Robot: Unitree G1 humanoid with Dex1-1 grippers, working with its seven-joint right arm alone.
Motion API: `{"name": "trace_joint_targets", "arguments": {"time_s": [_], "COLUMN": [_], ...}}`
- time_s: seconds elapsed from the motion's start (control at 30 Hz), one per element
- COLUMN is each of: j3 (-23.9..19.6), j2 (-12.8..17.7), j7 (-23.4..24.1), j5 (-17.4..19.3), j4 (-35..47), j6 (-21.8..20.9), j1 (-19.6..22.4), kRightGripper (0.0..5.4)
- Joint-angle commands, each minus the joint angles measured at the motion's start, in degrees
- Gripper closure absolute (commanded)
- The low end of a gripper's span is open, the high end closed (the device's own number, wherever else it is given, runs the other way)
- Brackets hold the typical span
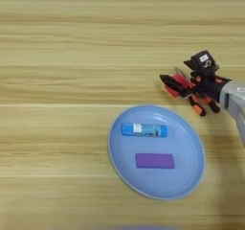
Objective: Move the objects on the table
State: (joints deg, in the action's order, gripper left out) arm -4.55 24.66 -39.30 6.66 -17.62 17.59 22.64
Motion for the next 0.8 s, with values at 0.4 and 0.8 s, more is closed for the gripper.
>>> {"name": "trace_joint_targets", "arguments": {"time_s": [0.4, 0.8], "j3": [-1.9, 1.6], "j2": [2.6, 9.0], "j7": [-6.8, -23.5], "j5": [7.8, 11.3], "j4": [14.6, 23.6], "j6": [-2.7, -3.2], "j1": [1.1, -6.8], "kRightGripper": [0.06, 0.06]}}
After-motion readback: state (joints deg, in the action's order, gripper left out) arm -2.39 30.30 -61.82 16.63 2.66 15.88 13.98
